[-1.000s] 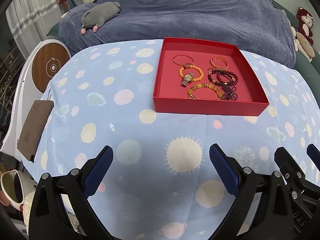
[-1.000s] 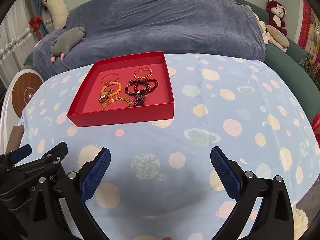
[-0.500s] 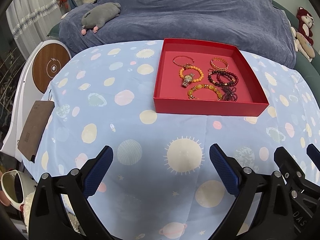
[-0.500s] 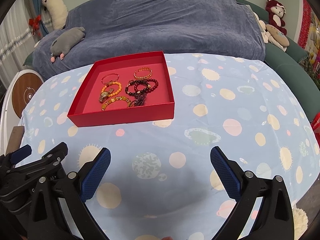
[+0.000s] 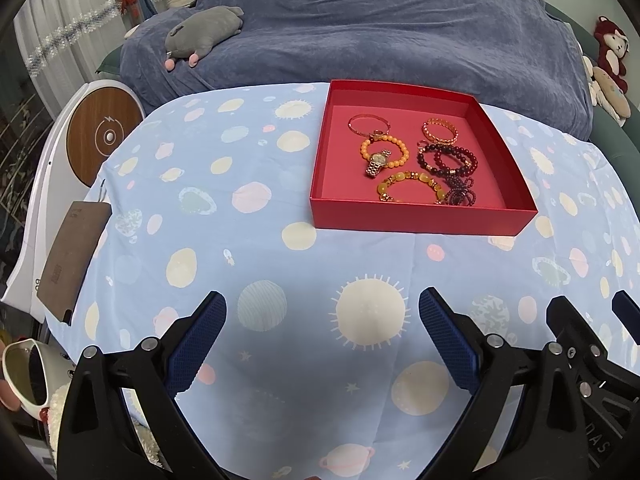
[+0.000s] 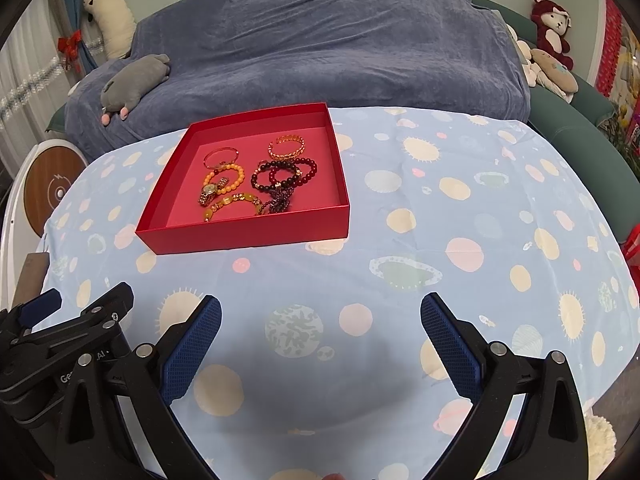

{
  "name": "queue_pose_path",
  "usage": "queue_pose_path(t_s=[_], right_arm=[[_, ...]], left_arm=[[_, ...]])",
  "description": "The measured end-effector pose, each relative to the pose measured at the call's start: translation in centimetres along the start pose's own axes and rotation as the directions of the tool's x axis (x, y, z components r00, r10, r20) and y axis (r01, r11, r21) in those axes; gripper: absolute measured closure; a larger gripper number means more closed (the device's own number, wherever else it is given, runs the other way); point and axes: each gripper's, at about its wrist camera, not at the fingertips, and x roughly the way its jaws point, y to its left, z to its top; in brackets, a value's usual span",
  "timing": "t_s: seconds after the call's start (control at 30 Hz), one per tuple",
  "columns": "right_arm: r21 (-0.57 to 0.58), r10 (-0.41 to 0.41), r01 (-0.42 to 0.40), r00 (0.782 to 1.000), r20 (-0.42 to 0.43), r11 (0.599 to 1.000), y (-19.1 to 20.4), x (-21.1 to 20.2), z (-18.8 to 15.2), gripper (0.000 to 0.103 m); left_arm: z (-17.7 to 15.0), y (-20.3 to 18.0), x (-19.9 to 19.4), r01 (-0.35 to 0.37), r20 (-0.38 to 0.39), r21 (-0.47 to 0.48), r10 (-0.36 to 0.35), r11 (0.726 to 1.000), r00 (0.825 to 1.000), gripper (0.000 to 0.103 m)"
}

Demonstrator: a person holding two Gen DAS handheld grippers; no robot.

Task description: Organize jewelry

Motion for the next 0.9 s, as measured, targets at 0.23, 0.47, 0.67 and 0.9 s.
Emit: queue_pose_path(t_s=[0.23, 0.47, 0.67, 0.9], right_arm=[[-0.002, -0.001, 0.001, 1.000, 0.002, 1.000, 0.04, -0.06, 0.02, 0.007], [-0.007, -0.003, 0.003, 1.000, 0.004, 1.000, 0.10, -0.07, 0.06, 0.007], [-0.008, -0.002, 0.002, 1.000, 0.006, 1.000, 0.13, -0.13, 0.16, 0.007], [-0.008, -0.002, 0.002, 1.000, 0.008, 1.000, 0.18, -0.25, 0.35, 0.007]], left_arm=[[0.05, 0.07, -0.17, 0.001, 0.002, -0.003, -0.001, 1.000, 1.000, 0.010], [0.06, 0.12, -0.31, -0.001, 0.004, -0.004, 0.001, 1.000, 1.000, 0.010], [0.18, 0.21, -0.40, 0.000, 0.005, -0.007, 0.000, 1.000, 1.000, 0.010], [0.32, 0.20, -0.49, 0.000, 0.007, -0.007, 0.001, 1.000, 1.000, 0.010]])
